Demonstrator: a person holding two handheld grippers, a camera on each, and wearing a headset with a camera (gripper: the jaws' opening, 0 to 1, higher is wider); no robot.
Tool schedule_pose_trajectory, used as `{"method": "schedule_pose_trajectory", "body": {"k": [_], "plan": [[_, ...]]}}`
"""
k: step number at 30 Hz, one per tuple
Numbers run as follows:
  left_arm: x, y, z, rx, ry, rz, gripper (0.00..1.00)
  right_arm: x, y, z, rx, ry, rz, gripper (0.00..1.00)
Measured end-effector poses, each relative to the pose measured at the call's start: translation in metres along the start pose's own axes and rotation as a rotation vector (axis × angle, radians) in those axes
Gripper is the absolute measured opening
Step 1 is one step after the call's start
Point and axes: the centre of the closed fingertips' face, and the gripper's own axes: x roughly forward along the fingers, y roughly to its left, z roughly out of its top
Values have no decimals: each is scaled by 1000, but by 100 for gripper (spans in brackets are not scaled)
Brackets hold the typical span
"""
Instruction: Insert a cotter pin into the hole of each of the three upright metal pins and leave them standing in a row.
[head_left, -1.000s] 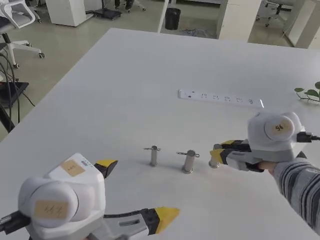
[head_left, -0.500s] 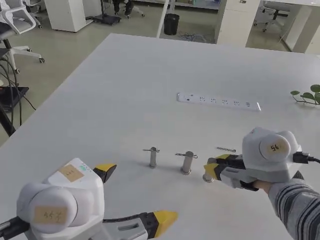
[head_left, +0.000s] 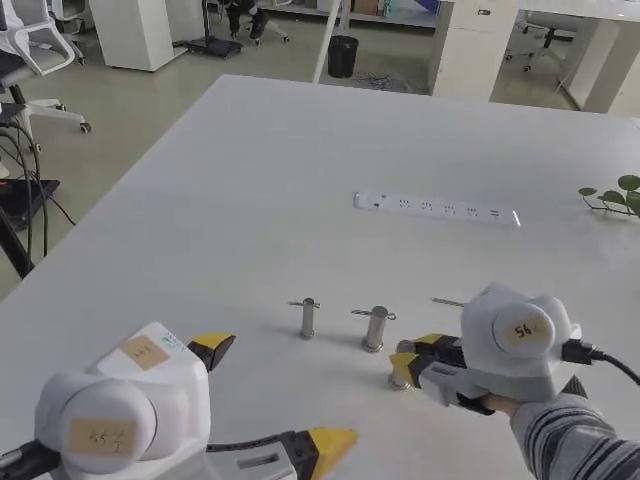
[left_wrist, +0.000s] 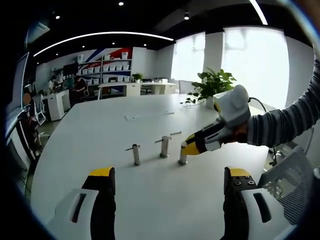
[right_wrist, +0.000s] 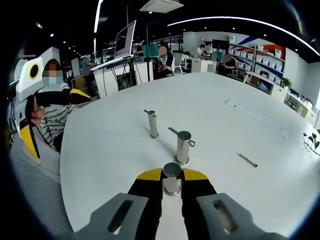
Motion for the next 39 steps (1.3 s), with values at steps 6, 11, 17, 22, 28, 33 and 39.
{"method": "schedule_pose_trajectory", "body": {"k": [6,11,17,22,28,33,39], "plan": [[0,0,-1,2,6,-4,88,3,9,3,13,-28,0,8],[1,-1,-1,3,6,-6,88,4,13,4,15,-45,0,8],[3,-5,-2,8,14,-15,88,6,14,3,16,-38,13,9],[4,-6,-1,10,15,-18,87,7,16,-6,19,-22,36,16],[3,-4,-2,10,19,-17,88,2,13,-6,60,-19,61,22],[4,-3,-2,9,17,-14,88,-8,15,-9,54,30,122,27],[7,-3,1,9,9,-12,89,-20,-1,-11,55,51,134,32]]}}
